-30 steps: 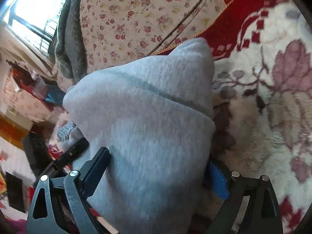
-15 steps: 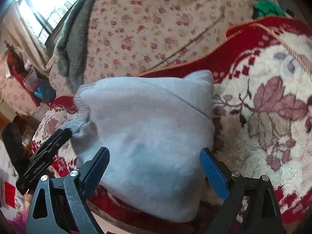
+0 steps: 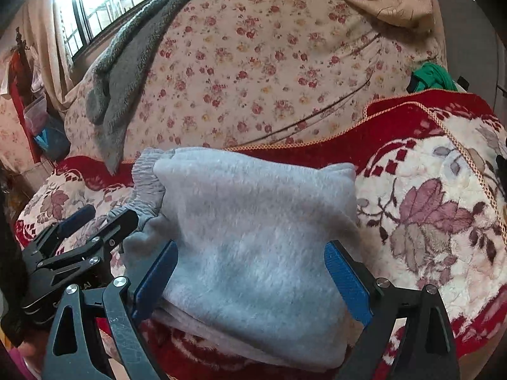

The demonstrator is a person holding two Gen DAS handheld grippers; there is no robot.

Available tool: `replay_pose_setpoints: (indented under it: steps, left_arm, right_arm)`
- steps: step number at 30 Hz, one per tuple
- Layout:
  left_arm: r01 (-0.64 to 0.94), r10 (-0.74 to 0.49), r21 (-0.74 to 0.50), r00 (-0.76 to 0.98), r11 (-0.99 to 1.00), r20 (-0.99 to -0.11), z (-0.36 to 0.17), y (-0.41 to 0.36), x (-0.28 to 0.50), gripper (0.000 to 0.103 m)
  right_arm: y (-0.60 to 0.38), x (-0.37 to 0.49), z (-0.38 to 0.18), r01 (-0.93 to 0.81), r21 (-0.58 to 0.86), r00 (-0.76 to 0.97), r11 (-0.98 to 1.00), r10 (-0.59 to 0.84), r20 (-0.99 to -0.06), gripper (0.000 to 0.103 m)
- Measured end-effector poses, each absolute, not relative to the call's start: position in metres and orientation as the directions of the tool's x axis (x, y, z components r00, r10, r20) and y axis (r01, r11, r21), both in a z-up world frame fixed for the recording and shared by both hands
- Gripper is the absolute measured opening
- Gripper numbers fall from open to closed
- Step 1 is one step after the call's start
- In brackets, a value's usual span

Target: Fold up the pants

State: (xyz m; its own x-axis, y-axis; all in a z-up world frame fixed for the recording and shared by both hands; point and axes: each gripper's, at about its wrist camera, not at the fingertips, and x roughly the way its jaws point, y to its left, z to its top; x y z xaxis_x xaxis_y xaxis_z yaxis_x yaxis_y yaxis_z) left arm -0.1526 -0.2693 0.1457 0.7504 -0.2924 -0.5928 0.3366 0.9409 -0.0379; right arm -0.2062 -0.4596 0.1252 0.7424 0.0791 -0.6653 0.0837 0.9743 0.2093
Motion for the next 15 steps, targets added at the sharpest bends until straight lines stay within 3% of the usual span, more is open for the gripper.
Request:
replay_pose_setpoints:
  steps: [15]
  left_arm:
    - [0.333, -0.283, -0.027, 0.753, 0.942, -0.593, 0.1468, -0.2747, -0.1533, 0.089]
  right_arm:
    - [-0.4658, -0.2036, 0.1196, 0.12, 0.22, 0.731, 0.968, 0.063, -0.68, 0.096]
